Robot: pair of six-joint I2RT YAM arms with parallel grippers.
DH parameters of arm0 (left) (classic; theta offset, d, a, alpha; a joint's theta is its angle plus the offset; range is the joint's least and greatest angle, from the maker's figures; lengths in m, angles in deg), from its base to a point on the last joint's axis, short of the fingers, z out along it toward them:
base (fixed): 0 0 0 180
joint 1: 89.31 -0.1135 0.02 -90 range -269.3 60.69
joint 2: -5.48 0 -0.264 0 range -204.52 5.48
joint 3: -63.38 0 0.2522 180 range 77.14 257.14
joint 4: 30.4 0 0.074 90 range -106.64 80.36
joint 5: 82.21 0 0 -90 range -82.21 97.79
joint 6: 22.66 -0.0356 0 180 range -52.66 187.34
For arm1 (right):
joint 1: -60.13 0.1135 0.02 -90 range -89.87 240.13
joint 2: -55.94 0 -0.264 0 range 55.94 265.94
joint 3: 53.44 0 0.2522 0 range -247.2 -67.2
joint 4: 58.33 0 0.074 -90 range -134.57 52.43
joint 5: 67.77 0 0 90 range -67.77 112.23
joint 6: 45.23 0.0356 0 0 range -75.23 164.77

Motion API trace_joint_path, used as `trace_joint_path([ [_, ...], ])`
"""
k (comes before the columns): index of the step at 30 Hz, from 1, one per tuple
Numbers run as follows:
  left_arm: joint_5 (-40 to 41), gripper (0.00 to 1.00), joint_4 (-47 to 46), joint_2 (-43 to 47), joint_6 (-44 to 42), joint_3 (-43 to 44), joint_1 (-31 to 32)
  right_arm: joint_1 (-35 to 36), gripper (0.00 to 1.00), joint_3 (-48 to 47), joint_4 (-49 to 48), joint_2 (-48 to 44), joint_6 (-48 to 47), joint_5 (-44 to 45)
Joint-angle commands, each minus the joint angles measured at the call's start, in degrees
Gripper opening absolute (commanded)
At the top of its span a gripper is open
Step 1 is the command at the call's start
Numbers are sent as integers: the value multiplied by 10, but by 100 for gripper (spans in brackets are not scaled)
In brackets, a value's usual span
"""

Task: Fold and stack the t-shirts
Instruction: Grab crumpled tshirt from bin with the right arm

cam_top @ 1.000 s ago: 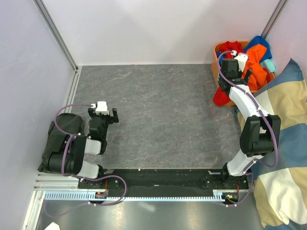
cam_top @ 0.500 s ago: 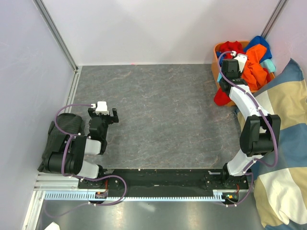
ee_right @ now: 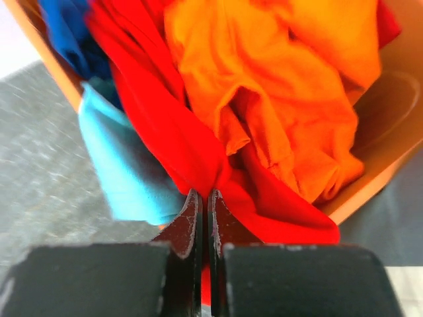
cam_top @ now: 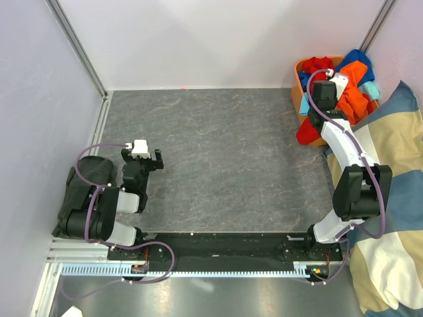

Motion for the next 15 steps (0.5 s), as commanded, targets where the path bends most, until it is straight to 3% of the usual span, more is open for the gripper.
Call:
trace_joint_path([
  [1, 7, 100, -14, 0, 16, 12, -4, -3, 0, -83, -34, -62, -13, -22],
  [8, 7, 100, -14, -1, 16, 12, -4, -1, 0, -175, -104, -101, -29, -244],
  [15, 6, 100, -13, -1, 16, 12, -4, 51, 0, -254, -140, -136, -25, -347],
])
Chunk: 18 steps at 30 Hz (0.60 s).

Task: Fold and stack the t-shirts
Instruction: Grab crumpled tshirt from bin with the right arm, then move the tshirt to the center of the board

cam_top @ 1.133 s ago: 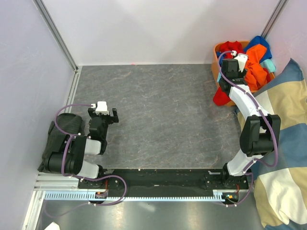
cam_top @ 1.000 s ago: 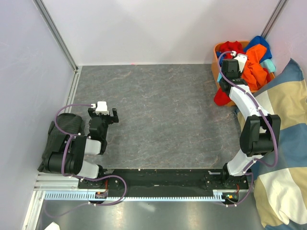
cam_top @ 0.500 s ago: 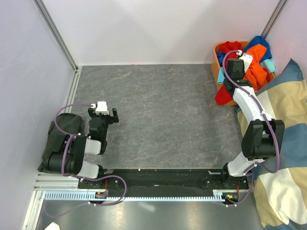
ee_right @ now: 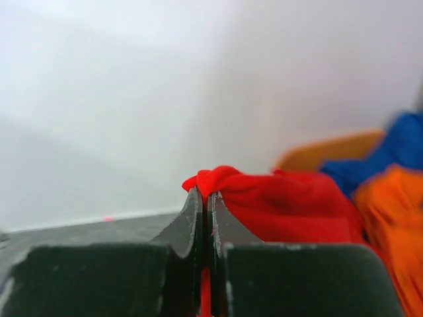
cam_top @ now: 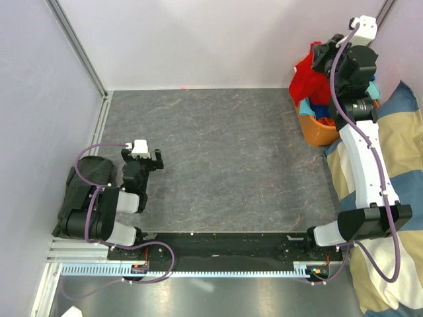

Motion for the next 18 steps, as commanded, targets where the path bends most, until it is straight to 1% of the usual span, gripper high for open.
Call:
trace_joint_path([
  [1, 7, 100, -15, -1, 17, 12, -4, 46, 0, -85, -62, -33, -2, -119],
  [6, 7, 100, -15, -1, 16, 12, -4, 78, 0, -147, -48, -37, 13, -170],
  [9, 7, 100, -15, -1, 17, 12, -4, 92, 0, -158, -51, -41, 35, -211],
  [10, 7, 100, -15, -1, 16, 12, -4, 98, 0, -159, -53, -42, 41, -235],
  [15, 7, 100, -15, 0, 16, 12, -4, 125, 0, -157, -68, -40, 83, -290],
  [18, 7, 100, -15, -1, 16, 12, -4, 162, 0, -137, -84, -40, 100, -306],
])
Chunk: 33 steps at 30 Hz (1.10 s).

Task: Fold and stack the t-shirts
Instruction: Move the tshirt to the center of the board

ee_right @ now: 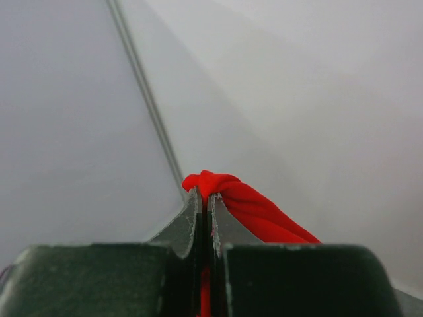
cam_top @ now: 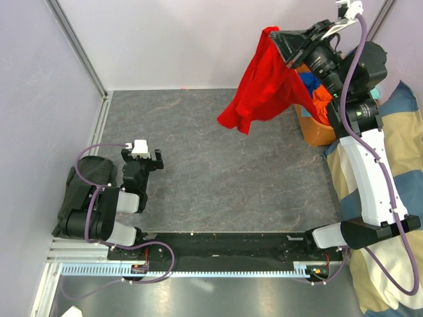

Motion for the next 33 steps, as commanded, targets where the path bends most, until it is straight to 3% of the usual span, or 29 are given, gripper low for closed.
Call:
trace_joint_path([
  [1, 7, 100, -15, -1, 16, 12, -4, 43, 0, 5, -65, -11, 46, -60],
  [10, 7, 100, -15, -1, 16, 11, -4, 152, 0, 29, -44, 44, 14, 17],
  [19, 7, 100, -15, -1, 16, 12, -4, 247, 0, -114, 33, 190, -42, 150],
  [26, 7, 100, -15, 0, 16, 11, -4, 308, 0, -253, 80, 291, -65, 202],
  [30, 7, 100, -15, -1, 16, 11, -4, 316, 0, -230, 80, 294, -63, 231],
  [33, 7, 100, -15, -1, 16, 12, -4, 315, 0, -146, 72, 265, -69, 289],
])
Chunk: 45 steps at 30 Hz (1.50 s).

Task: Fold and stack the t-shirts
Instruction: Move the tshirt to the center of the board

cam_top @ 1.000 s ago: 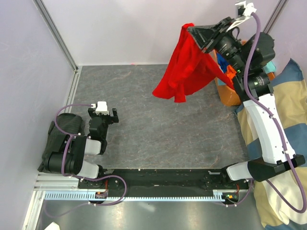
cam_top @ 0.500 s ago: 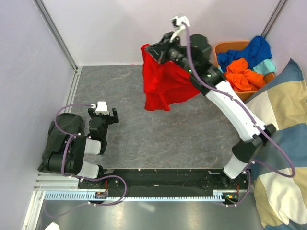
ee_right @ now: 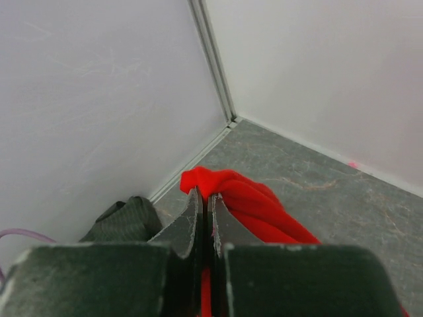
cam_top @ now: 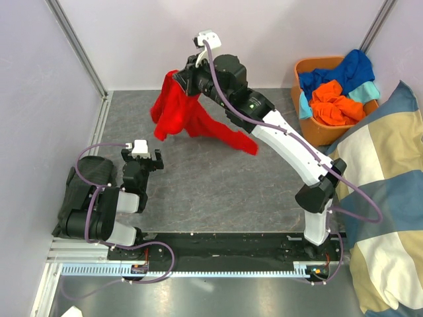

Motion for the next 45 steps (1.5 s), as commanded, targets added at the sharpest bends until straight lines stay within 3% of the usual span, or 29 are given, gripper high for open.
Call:
trace_joint_path([
  [1, 7, 100, -16, -1, 16, 11, -4, -2, 0, 111, -29, -56, -14, 100],
  [7, 7, 100, -16, 0, 16, 11, -4, -3, 0, 334, -63, -153, -12, 198],
  [13, 7, 100, -16, 0, 16, 11, -4, -2, 0, 472, -31, -264, 27, 277],
  [24, 7, 100, -17, 0, 17, 11, -4, -2, 0, 607, 178, -394, 166, 348],
  [31, 6, 100, -15, -1, 17, 11, -4, -2, 0, 691, 196, -428, 210, 329],
  [43, 7, 100, -12, 3, 20, 13, -10, -2, 0, 742, 164, -418, 206, 300],
  [45, 48, 100, 50, 25, 44, 32, -10, -2, 0, 744, 160, -412, 207, 292],
])
